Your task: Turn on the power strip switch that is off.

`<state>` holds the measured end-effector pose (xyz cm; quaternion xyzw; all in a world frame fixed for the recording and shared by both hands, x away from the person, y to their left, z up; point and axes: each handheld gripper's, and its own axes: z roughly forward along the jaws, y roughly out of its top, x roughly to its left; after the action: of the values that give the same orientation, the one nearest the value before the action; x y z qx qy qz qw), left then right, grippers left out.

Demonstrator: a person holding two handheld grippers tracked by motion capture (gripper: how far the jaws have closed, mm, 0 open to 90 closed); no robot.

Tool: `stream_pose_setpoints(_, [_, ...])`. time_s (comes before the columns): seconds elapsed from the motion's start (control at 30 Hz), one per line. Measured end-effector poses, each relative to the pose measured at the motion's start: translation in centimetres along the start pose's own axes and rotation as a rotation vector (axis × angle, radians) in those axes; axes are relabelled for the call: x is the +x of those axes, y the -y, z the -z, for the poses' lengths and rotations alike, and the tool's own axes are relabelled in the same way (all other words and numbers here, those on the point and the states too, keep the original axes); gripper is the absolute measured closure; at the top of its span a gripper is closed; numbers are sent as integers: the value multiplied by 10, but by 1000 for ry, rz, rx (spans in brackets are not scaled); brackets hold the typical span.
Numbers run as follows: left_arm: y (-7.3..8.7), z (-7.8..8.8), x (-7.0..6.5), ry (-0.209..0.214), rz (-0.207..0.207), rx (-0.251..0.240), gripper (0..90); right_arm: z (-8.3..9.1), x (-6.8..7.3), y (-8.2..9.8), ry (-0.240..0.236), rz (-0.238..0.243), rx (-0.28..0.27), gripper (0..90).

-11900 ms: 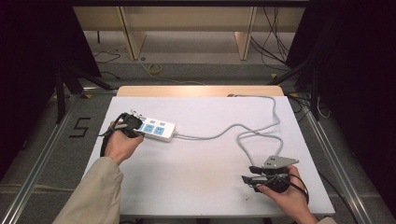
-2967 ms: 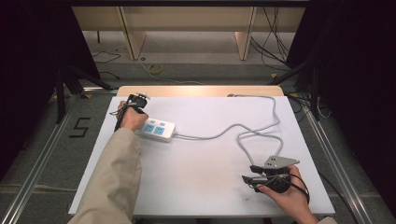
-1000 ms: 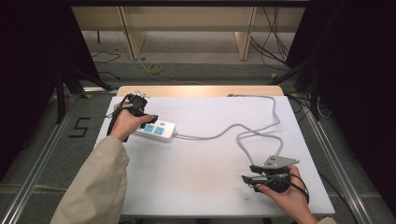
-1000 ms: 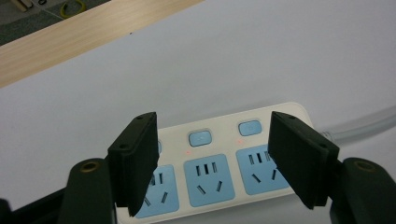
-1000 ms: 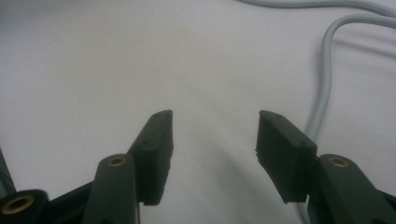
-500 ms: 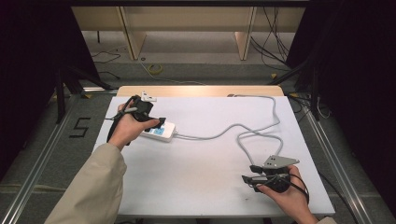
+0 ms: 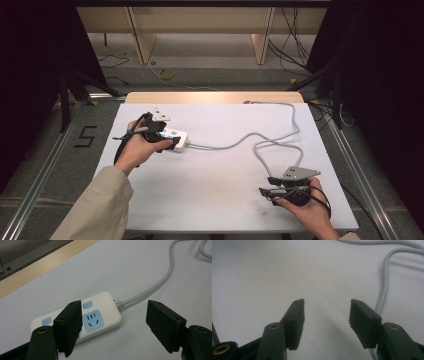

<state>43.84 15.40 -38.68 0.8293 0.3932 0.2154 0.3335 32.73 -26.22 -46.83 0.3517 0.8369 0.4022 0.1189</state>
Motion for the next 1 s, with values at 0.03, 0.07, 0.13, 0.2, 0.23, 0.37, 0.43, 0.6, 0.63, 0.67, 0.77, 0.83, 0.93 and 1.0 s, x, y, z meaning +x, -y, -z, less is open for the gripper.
stream_pose_setpoints(0.03, [1,1,-2,4,-5,-2,290,0,0,0,0,0,0,469])
stream_pose_setpoints(0.07, [2,1,-4,7,-6,-7,288,0,0,0,0,0,-1,469])
stream_pose_setpoints(0.13, [4,3,-7,10,-22,-6,284,0,0,0,1,1,-1,469])
stream_pose_setpoints(0.2, [6,4,-10,5,-22,-7,283,0,0,0,0,1,0,469])
stream_pose_setpoints(0.23, [7,5,-12,4,-26,-8,283,0,0,0,1,1,0,469])
stream_pose_setpoints(0.37, [10,8,-18,18,-34,-19,278,0,0,0,0,1,-1,469])
stream_pose_setpoints(0.43, [12,9,-21,23,-37,-22,273,0,0,0,1,0,0,469])
stream_pose_setpoints(0.6, [20,9,-28,43,-41,-40,272,0,0,0,1,1,-1,469])
stream_pose_setpoints(0.63, [22,9,-29,46,-41,-40,272,0,0,0,1,1,-2,469])
stream_pose_setpoints(0.67, [24,9,-30,49,-42,-41,270,0,0,0,2,1,-2,469])
stream_pose_setpoints(0.77, [29,9,-33,53,-47,-42,262,0,0,0,3,2,-2,469])
stream_pose_setpoints(0.83, [34,9,-35,55,-47,-43,259,0,0,0,2,1,-2,469])
stream_pose_setpoints(0.93, [40,9,-39,58,-48,-39,257,0,0,0,2,0,-2,468])
stream_pose_setpoints(1.0, [45,10,-42,60,-50,-38,256,0,0,0,2,1,-2,468])
